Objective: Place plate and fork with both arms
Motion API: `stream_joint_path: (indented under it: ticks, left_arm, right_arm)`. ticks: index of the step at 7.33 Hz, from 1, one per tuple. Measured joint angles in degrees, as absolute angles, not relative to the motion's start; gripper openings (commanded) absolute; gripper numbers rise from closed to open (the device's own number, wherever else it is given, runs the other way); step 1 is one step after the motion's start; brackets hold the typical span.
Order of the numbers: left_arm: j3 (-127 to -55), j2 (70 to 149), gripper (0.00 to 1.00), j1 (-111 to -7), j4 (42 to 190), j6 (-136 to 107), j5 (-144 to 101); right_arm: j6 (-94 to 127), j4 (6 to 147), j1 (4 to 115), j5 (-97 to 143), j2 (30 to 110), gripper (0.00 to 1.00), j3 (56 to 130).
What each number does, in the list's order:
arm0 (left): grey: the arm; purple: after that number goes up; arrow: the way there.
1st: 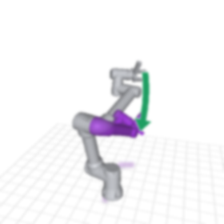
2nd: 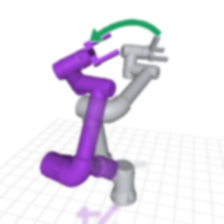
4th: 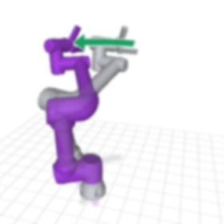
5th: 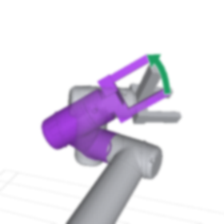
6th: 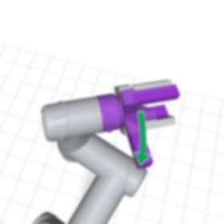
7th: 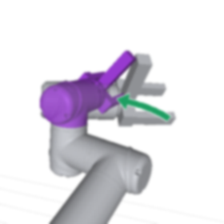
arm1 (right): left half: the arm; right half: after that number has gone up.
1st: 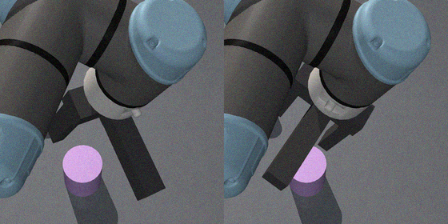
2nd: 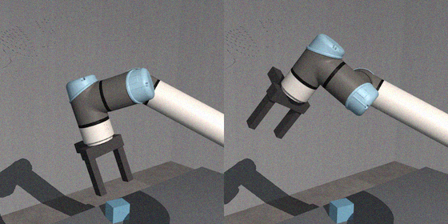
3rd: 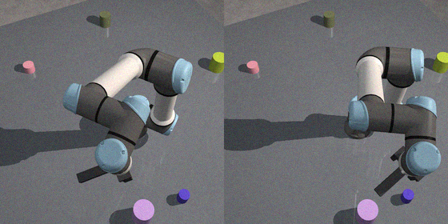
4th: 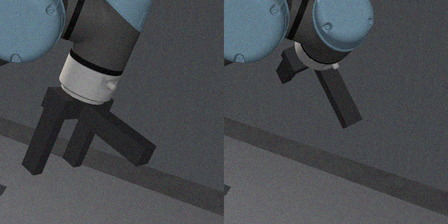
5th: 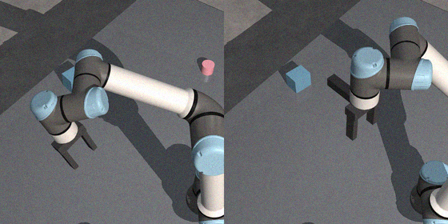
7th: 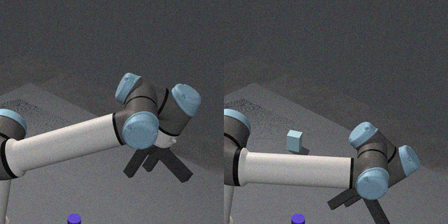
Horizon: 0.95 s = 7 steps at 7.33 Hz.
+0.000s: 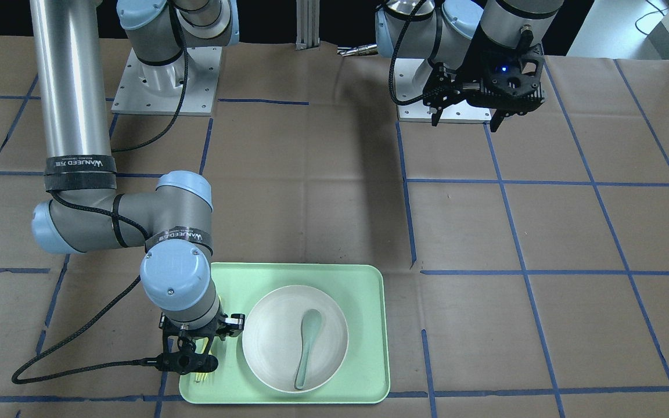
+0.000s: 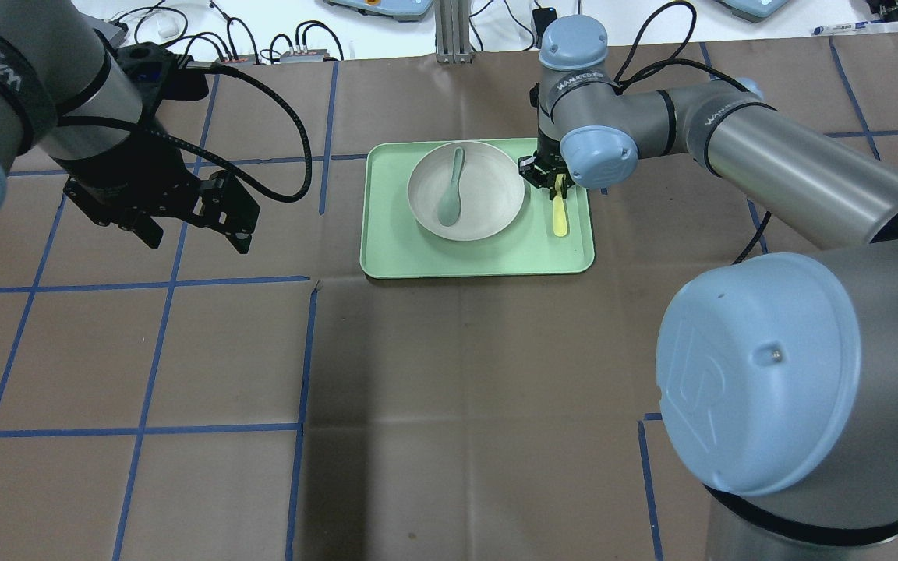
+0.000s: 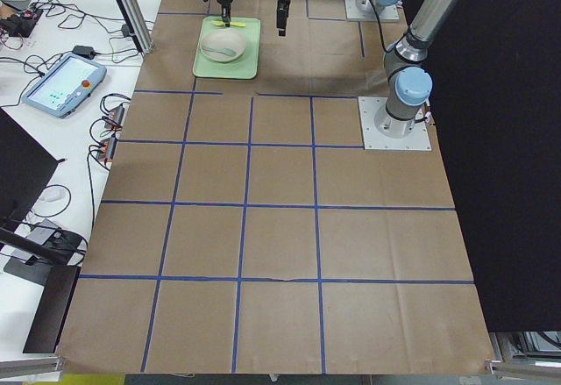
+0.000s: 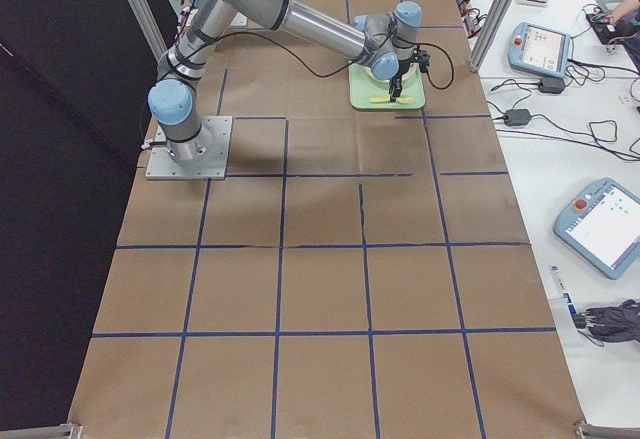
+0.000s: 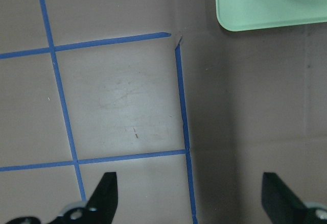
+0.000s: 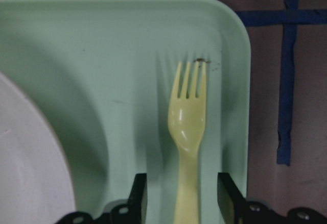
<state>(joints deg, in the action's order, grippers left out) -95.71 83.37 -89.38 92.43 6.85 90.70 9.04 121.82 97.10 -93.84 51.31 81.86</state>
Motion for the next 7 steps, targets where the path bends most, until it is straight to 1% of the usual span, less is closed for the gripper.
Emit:
stream_joint_path:
  ticks: [2,4,7]
  left_arm:
    - [-95.73,83.35,0.99,-89.39,92.46,6.86,90.7]
    - [-95.77,83.32,0.99,-89.39,92.46,6.85,90.7]
    - [-95.77,83.29,0.99,-89.42,92.44,6.84,90.68]
  right_arm:
    - [8.59,118.21,96.61,-93.76,54.68,1.0,81.45]
    - [5.61,110.86,95.41,-93.78,61.32,1.0,82.02]
    - [1.09,95.06,91.36,-93.62,72.55,1.0,82.28]
